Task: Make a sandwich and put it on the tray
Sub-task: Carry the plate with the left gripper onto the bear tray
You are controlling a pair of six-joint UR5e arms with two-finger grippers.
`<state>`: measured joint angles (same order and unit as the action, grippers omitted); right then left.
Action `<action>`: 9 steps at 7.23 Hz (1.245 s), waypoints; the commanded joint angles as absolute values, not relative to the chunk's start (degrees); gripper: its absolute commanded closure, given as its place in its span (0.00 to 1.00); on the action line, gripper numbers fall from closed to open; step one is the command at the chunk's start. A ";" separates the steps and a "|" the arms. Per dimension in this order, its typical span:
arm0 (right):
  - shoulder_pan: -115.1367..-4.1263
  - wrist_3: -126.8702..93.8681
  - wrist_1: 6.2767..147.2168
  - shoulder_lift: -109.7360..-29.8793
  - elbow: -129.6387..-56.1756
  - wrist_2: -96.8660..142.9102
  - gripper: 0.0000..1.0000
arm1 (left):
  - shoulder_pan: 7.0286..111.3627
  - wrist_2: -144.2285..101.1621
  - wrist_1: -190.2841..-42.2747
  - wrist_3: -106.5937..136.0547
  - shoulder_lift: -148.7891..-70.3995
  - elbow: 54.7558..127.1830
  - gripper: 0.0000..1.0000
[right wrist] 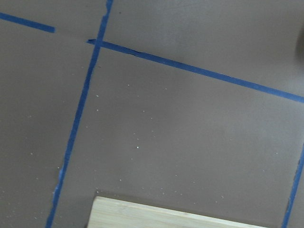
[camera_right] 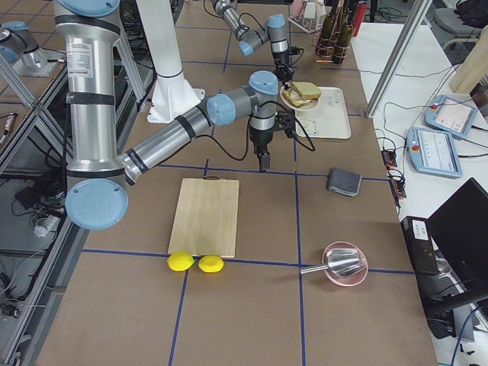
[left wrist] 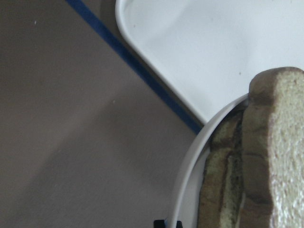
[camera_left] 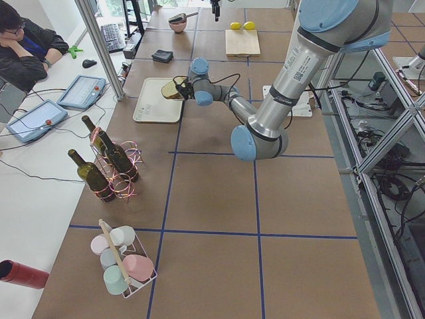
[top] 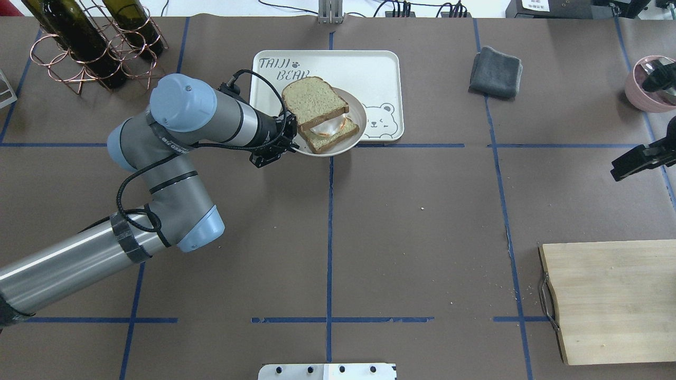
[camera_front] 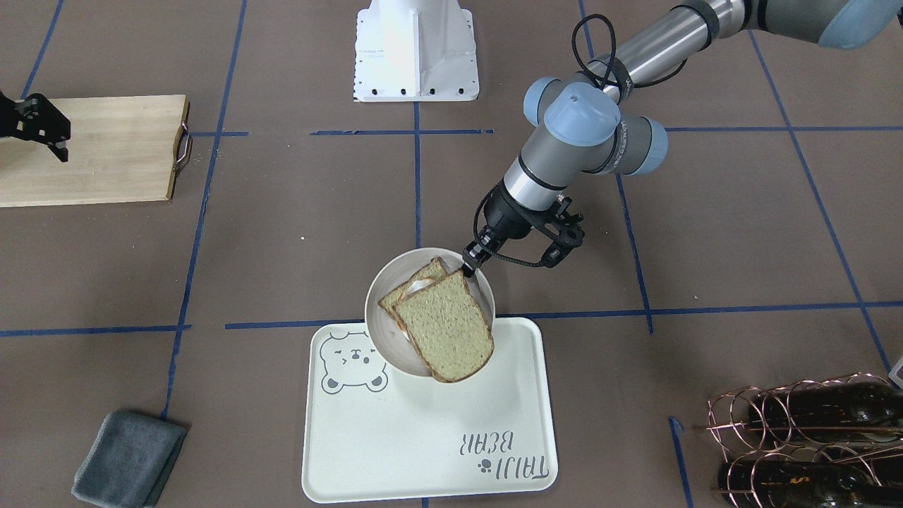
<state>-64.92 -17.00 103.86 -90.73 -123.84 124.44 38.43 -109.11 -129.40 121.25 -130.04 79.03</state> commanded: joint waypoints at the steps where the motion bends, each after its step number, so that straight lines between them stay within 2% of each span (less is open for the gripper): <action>1: -72.48 -7.32 103.80 -92.20 -118.76 130.14 0.00 | 40.25 -106.09 -132.26 124.80 -134.38 70.51 1.00; 6: -74.18 -6.50 103.80 -92.55 -117.42 130.17 0.00 | 39.64 -103.02 -135.35 124.89 -141.31 57.94 1.00; 7: -74.27 -6.42 103.80 -92.37 -117.33 130.17 0.00 | 39.38 -102.22 -135.35 124.89 -141.50 57.66 1.00; 8: -74.27 -6.50 103.80 -92.37 -117.33 130.08 0.00 | 39.20 -102.13 -135.35 124.81 -141.50 57.66 0.95; 9: -74.35 -6.50 103.80 -92.29 -117.33 129.90 0.00 | 39.20 -102.22 -135.18 123.93 -141.33 58.09 0.56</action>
<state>-74.27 -6.48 103.80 -92.38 -117.35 130.07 39.31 -102.32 -135.30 124.64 -141.36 57.92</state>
